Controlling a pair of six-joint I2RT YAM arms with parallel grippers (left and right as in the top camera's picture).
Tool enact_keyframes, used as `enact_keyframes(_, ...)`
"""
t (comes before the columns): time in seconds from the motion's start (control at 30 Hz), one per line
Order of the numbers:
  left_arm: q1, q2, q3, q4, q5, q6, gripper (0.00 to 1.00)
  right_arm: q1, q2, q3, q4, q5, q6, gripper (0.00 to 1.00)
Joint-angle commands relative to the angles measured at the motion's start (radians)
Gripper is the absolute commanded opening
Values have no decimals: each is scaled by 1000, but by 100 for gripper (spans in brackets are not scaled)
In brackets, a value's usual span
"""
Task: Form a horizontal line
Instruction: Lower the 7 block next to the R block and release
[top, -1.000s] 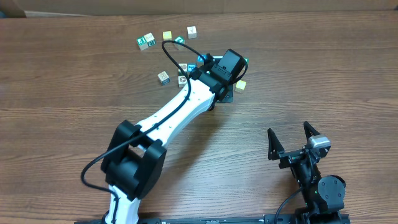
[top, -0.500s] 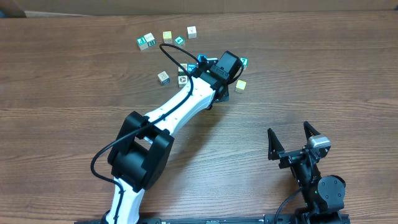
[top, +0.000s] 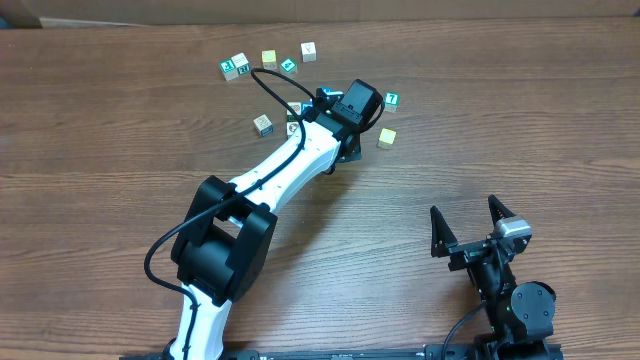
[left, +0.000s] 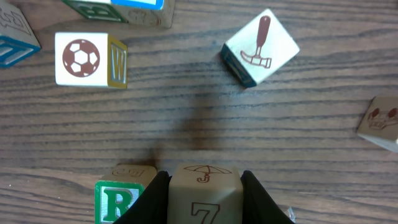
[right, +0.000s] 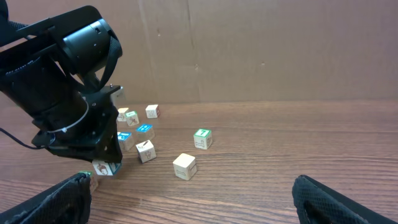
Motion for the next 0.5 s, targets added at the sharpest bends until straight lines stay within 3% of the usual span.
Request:
enact_keyframes(0.0,4,10,-22,-2,-2,-3,9,-2,-4,-10,6,9,-4,100)
enact_keyframes(0.47,4,10,-76,21,29,-44,9,-2,-4,-10,6,9,-4,100)
